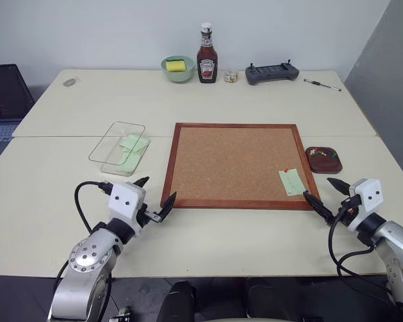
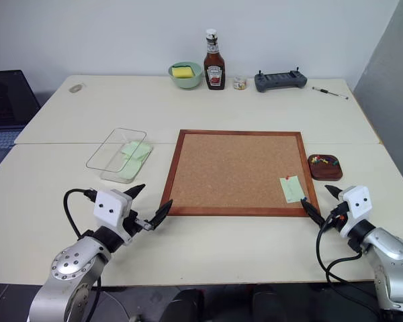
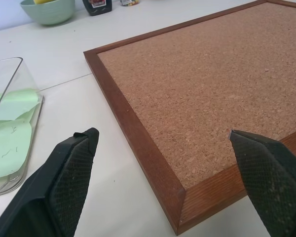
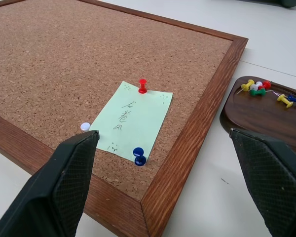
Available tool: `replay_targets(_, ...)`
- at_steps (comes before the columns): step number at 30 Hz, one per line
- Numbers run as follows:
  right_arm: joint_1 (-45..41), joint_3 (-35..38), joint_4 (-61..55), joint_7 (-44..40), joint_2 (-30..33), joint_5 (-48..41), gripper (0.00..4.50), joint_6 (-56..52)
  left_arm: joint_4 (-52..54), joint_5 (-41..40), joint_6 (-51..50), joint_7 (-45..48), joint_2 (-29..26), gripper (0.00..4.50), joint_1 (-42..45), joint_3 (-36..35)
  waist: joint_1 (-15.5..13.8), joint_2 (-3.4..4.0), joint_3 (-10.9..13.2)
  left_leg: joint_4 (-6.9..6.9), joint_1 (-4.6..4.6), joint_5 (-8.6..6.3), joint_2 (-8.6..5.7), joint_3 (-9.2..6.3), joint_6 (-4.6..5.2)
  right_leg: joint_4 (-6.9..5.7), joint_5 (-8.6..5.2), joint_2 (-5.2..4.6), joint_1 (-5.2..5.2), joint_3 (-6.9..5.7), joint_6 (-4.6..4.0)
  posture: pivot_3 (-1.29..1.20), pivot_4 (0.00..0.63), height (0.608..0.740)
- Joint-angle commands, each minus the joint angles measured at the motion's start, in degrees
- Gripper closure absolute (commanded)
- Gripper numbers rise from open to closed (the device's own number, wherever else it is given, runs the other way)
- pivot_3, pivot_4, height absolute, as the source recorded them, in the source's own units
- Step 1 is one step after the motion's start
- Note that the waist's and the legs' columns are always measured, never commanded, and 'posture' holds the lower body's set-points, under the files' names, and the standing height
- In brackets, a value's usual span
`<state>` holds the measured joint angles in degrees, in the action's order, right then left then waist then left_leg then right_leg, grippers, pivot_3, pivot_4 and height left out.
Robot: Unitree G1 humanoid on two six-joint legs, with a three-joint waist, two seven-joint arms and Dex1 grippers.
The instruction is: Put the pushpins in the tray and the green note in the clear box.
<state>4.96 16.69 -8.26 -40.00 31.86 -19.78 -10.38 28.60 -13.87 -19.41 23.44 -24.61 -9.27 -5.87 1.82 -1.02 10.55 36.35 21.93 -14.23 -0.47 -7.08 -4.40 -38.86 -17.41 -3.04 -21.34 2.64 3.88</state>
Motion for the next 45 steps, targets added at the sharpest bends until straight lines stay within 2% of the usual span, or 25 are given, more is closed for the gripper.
replay_targets(1,-0.66,0.47,-1.03,-0.24,0.12,-0.83,0.00,1.13,0.81,-0.13,1.79,0.56,-0.08,0.01,0.68,-0.66,0.00,0.00,0.00,0.00,0.00,0.00,0.00,0.00,0.00,0.00,0.00,0.00,0.00,0.00,0.00,0.00,0.150,0.740)
replay_targets(9,-1.22,-0.95,-1.76,-0.38,-0.14,-0.72,0.00,0.81,1.14,-0.20,1.21,0.79,-0.89,0.01,1.71,-1.77,0.01,0.00,0.00,0.00,0.00,0.00,0.00,0.00,0.00,0.00,0.00,0.00,0.00,0.01,0.00,0.00,0.150,0.740)
replay_targets(16,-1.70,-1.39,-0.82,-0.37,-0.43,-0.70,0.00,1.61,1.69,-4.60,3.00,3.63,-0.93,0.01,2.96,-4.40,-0.09,0.00,0.00,0.00,0.01,0.00,0.00,0.00,0.00,0.01,0.00,0.00,0.00,-0.01,0.00,0.00,0.150,0.740)
replay_targets(23,-0.97,-1.05,-2.30,0.13,-0.79,-1.15,0.00,1.47,2.01,-7.39,1.44,7.96,-2.66,0.01,3.82,-3.11,-0.04,0.00,0.00,0.00,0.00,0.00,0.00,0.00,0.00,0.01,0.00,0.00,0.00,0.00,0.00,0.00,0.150,0.740)
replay_targets(30,0.98,-0.08,-4.45,0.68,-0.94,-1.92,0.00,1.24,0.79,-8.27,1.42,11.12,-3.86,1.10,6.35,-2.02,-0.03,0.00,0.00,-0.01,0.00,0.00,0.00,0.00,0.00,0.01,0.00,0.00,0.00,0.00,0.00,0.00,0.150,0.740)
replay_targets(34,2.23,0.12,-5.77,1.00,-0.86,-2.25,0.00,1.12,-0.80,-7.81,1.52,11.52,-3.93,1.92,8.67,-1.40,-0.03,0.00,0.00,-0.02,0.00,0.00,0.00,0.01,0.00,0.01,0.00,0.00,-0.01,0.01,0.00,0.00,0.150,0.740)
replay_targets(45,2.54,-0.74,-13.80,3.67,0.08,-2.52,0.00,-3.51,-12.58,-5.69,0.62,14.21,-2.49,4.02,21.43,6.00,-0.04,0.00,0.00,-0.03,0.01,0.00,0.00,-0.02,0.00,0.00,0.00,0.01,-0.01,-0.03,0.00,0.00,0.150,0.740)
